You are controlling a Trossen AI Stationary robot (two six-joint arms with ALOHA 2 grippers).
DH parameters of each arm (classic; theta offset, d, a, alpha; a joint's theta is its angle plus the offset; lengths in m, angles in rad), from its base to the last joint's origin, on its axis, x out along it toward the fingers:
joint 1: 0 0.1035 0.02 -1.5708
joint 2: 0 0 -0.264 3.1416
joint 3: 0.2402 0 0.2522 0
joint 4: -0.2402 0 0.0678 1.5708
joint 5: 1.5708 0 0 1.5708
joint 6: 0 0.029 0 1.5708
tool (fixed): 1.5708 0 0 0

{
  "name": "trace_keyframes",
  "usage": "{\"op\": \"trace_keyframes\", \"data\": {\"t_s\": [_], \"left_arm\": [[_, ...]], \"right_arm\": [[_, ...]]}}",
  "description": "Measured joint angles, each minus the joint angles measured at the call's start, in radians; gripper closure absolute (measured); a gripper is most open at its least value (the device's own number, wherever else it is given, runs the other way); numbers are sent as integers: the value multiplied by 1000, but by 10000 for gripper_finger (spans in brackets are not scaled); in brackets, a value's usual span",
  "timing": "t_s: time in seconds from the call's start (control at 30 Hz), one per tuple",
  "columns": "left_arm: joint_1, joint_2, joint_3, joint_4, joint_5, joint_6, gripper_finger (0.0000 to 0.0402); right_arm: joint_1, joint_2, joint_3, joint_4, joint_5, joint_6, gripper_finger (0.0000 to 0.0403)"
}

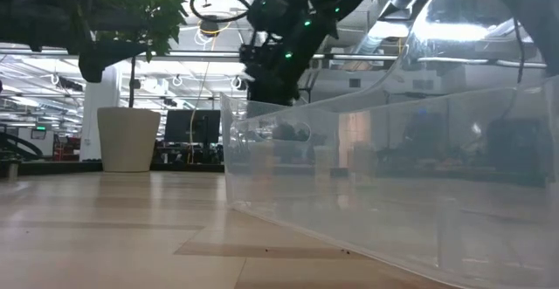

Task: Pick and place medicine bottles into bin by pill shape (circle, oval)
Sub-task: Put the right orange pill bottle into the right transparent bin

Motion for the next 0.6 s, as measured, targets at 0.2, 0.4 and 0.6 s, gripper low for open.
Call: {"op": "trace_keyframes", "data": {"t_s": [0.2, 0.4, 0.6], "left_arm": [[0, 0, 0, -5, 1, 9, 166], [0, 1, 0, 0, -1, 13, 166], [0, 1, 0, -1, -1, 12, 166]], "right_arm": [[-17, 4, 4, -49, 10, 18, 30], [-34, 2, 4, -57, 2, 42, 30], [-36, 41, 5, -49, -5, 51, 30]]}}
